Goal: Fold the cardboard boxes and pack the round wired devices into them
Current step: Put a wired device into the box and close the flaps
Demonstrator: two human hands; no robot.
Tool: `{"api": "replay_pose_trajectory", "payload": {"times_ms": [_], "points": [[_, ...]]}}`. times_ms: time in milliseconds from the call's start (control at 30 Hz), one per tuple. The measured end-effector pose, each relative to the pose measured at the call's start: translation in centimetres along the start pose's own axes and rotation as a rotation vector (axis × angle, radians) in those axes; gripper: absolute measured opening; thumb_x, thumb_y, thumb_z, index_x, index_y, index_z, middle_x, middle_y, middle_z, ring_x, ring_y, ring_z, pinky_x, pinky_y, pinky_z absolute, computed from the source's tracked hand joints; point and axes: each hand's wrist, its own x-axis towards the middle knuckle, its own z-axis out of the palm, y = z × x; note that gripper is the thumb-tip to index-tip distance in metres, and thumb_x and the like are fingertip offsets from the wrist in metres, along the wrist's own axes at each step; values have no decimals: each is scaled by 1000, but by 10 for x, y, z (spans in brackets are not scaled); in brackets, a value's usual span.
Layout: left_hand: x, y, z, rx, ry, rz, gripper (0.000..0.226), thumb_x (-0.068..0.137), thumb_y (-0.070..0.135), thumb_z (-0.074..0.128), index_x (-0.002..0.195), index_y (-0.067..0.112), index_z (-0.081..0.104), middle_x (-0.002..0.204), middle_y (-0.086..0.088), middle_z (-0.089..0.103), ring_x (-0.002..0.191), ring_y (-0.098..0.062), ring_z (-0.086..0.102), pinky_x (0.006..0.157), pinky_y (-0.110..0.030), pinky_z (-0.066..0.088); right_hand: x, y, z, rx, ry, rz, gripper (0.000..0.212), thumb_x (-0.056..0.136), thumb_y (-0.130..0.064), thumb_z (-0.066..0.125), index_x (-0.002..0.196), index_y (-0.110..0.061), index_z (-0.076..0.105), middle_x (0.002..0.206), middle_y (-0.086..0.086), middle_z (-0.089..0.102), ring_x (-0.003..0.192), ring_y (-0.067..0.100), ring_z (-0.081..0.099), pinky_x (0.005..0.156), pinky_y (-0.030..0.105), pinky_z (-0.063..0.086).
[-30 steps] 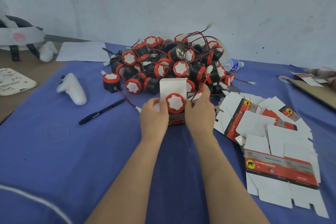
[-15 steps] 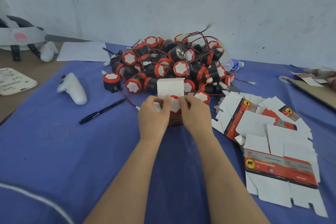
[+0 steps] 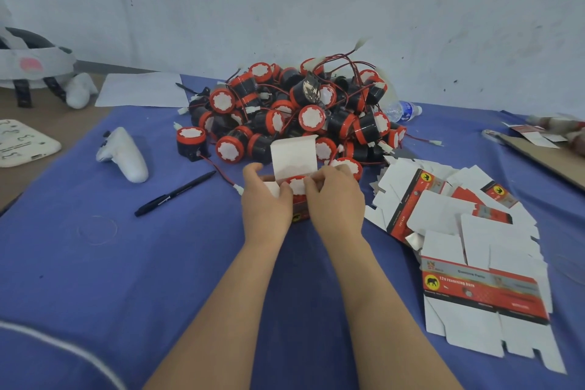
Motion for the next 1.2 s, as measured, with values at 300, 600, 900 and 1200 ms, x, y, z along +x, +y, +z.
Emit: {"api": "replay_pose_trajectory", "payload": {"times_ms": [300, 600, 900, 1200], "points": [[1, -2, 3, -97, 6, -144, 77, 86, 28, 69, 147, 21, 23, 123, -2, 48, 95, -10, 42, 64, -13, 36, 2, 0, 0, 163, -49, -51, 33, 91, -17, 50, 58, -15, 52, 53, -6, 46, 48, 10, 40, 42, 14, 29], [1, 2, -14, 181, 46, 49, 100, 79, 31, 77, 152, 22, 10, 157, -6, 14, 134, -25, 35, 90, -25, 36, 2, 3, -2, 151, -35, -32, 21, 93, -27, 49, 84, -16, 65, 75, -6, 61, 63, 9, 51, 51, 19, 36], [-13, 14, -6, 742, 65, 547, 26, 97, 15, 41, 101, 25, 65, 113, 11, 60, 115, -15, 39, 91, -30, 13, 2, 2, -2, 4, -153, -74, 24, 96, -22, 46, 95, -15, 69, 82, 3, 67, 72, 21, 60, 56, 27, 42], [-14, 14, -8, 864, -202, 518, 25, 93, 35, 51, 116, 26, 56, 116, 5, 51, 108, -19, 46, 84, -34, 19, 13, 15, -15, 364, 160, 165, 31, 98, -16, 44, 124, -18, 58, 123, 2, 61, 104, 17, 56, 78, 19, 34]]}}
